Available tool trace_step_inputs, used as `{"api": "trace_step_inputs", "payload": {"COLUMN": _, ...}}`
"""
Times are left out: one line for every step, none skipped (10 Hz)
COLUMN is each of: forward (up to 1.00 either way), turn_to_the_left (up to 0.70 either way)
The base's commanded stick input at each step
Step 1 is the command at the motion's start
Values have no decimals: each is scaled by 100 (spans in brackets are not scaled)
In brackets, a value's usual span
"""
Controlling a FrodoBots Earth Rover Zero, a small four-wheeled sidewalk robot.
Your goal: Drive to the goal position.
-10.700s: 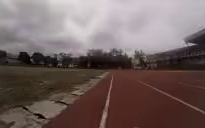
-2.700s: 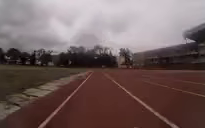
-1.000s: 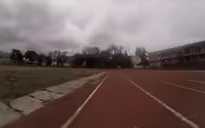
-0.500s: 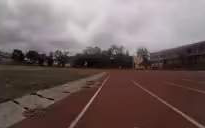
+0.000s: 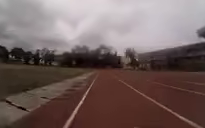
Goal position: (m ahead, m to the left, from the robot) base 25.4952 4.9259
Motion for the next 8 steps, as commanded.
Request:
{"api": "trace_step_inputs", "payload": {"forward": 100, "turn_to_the_left": 0}}
{"api": "trace_step_inputs", "payload": {"forward": 100, "turn_to_the_left": -1}}
{"api": "trace_step_inputs", "payload": {"forward": 100, "turn_to_the_left": -4}}
{"api": "trace_step_inputs", "payload": {"forward": 100, "turn_to_the_left": -19}}
{"api": "trace_step_inputs", "payload": {"forward": 100, "turn_to_the_left": -40}}
{"api": "trace_step_inputs", "payload": {"forward": 100, "turn_to_the_left": -18}}
{"api": "trace_step_inputs", "payload": {"forward": 100, "turn_to_the_left": 0}}
{"api": "trace_step_inputs", "payload": {"forward": 100, "turn_to_the_left": 0}}
